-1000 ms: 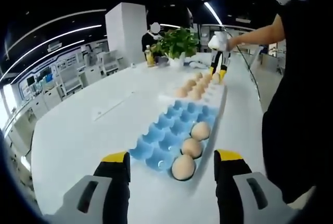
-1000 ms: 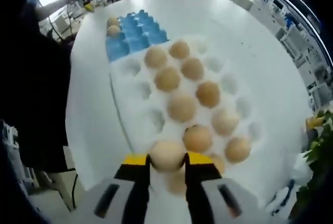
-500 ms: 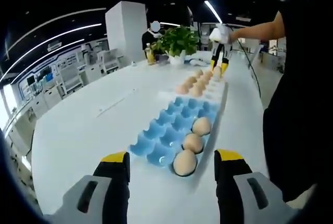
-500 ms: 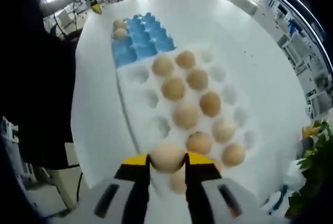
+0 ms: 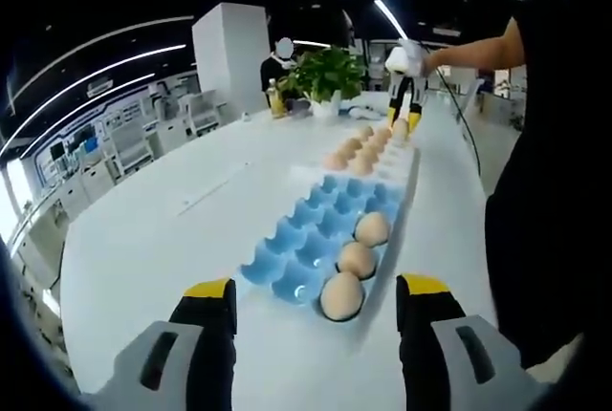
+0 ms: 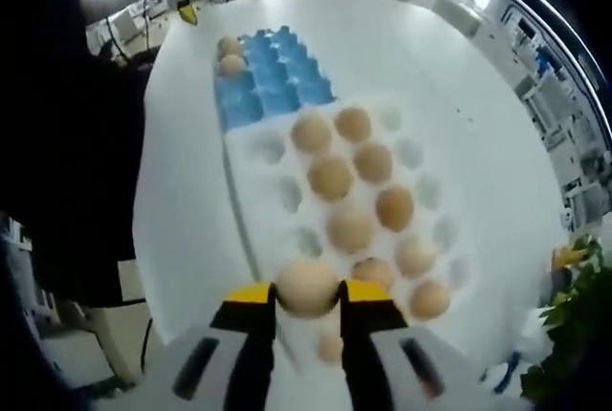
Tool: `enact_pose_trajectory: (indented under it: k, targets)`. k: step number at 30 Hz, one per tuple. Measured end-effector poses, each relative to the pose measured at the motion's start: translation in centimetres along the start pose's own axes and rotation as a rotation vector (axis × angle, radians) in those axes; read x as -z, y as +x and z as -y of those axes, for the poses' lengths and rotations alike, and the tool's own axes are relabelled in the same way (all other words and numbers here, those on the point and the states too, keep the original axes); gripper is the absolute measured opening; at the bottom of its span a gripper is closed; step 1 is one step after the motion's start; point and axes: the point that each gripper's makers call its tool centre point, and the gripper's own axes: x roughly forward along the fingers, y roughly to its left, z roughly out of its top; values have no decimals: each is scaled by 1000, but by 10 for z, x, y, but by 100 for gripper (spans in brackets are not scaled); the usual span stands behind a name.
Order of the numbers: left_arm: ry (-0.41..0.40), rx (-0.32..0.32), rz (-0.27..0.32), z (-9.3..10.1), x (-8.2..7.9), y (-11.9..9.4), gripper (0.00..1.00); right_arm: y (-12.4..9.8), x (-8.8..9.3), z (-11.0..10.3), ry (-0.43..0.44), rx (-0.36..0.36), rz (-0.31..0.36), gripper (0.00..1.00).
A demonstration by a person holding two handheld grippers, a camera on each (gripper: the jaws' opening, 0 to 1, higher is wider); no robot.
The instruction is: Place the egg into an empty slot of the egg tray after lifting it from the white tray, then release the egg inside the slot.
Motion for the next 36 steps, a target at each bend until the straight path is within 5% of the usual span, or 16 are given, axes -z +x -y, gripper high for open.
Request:
enact_pose_trajectory:
  k: [18, 36]
  targets:
    - [-8, 10, 5, 3, 2, -2, 68, 14, -61, -22, -112, -47, 92, 25]
    - [-18, 19, 20, 6, -1, 0, 68, 28, -99, -39, -176, -105, 133, 26]
